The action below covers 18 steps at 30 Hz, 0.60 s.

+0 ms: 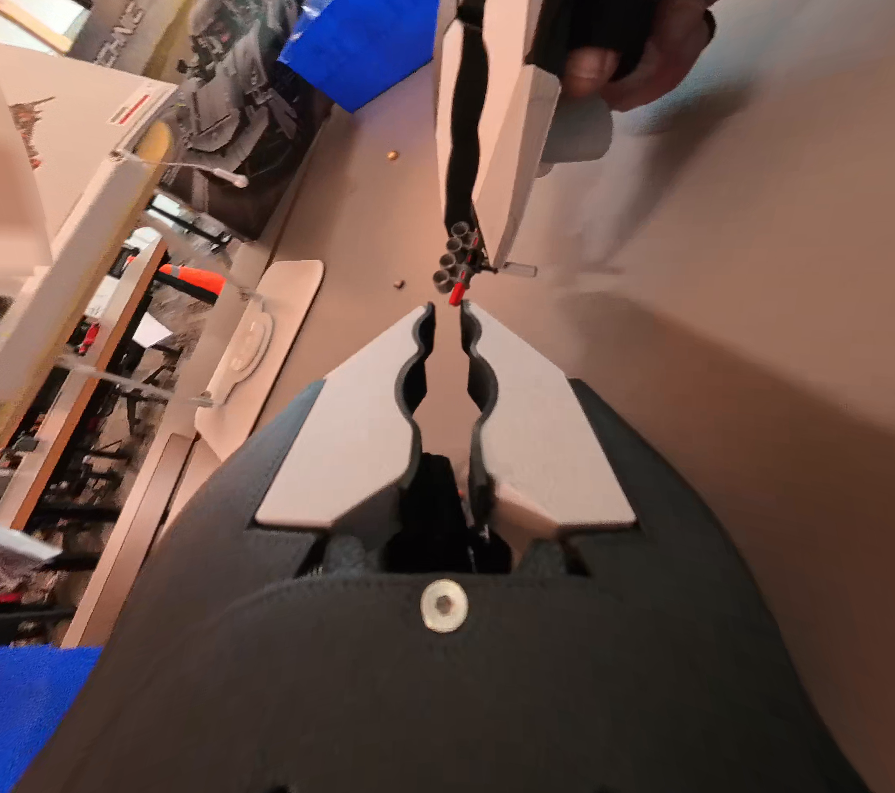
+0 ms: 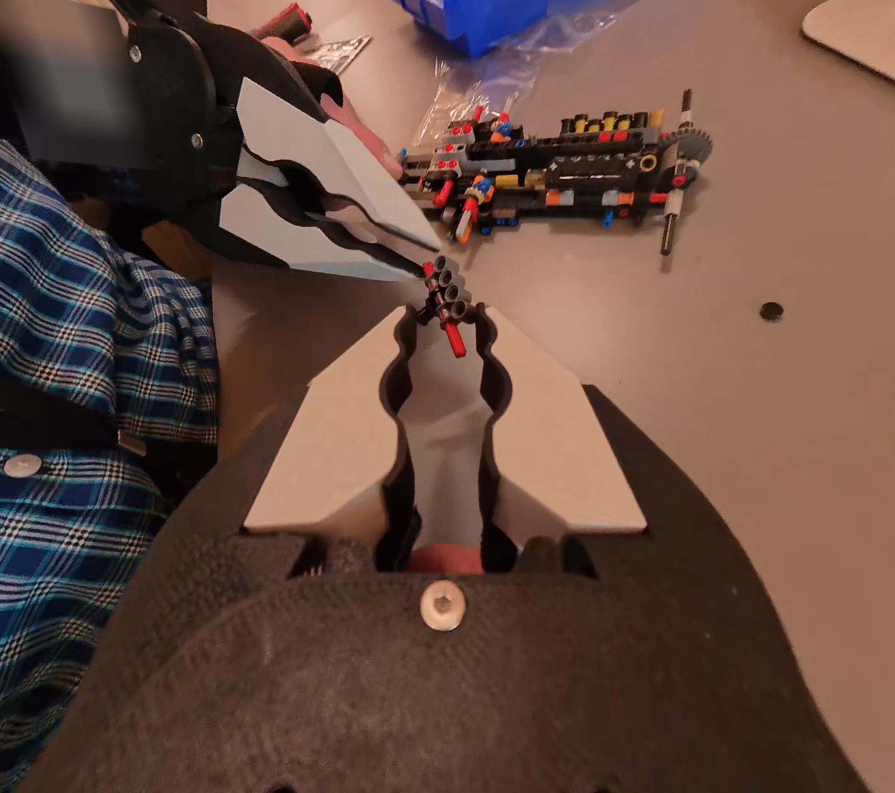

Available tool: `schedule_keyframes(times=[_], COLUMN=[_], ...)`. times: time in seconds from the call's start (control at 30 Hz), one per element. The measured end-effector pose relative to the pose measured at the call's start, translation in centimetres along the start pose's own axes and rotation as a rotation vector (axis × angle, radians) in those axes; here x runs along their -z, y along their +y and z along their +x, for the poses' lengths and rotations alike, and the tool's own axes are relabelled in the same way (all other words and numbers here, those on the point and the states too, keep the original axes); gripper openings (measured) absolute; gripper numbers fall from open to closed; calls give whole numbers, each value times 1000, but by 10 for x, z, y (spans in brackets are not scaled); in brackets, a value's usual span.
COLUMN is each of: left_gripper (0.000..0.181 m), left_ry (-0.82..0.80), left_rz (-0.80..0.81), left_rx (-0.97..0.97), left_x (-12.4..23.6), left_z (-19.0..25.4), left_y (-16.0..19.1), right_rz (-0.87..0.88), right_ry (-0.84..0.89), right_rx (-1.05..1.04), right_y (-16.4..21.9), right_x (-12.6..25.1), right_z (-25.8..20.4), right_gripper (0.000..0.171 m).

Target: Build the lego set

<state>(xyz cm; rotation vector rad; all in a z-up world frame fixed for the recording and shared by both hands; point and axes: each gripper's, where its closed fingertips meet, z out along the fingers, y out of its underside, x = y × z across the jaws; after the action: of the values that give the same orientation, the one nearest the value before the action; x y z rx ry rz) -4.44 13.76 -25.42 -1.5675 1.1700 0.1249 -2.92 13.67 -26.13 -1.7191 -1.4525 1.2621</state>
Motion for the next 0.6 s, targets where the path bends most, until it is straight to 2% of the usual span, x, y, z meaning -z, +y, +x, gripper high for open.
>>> schedule_keyframes(times=[0.2,0.37,0.6], left_gripper=[23,35,32], left_ry=[-23,123,230], left_rz=[9,97,188], left_rx=[182,562,806], left_x=[7,15,19], left_z=[-25,-33,-39], left_y=[6,-4,-18], right_rz=[105,270,334], right_ry=[87,144,117], right_rx=[6,-15,16], right_y=[-25,-59,-78], right_x=[5,14,7], right_z=[15,23,5], right_gripper=[21,21,21])
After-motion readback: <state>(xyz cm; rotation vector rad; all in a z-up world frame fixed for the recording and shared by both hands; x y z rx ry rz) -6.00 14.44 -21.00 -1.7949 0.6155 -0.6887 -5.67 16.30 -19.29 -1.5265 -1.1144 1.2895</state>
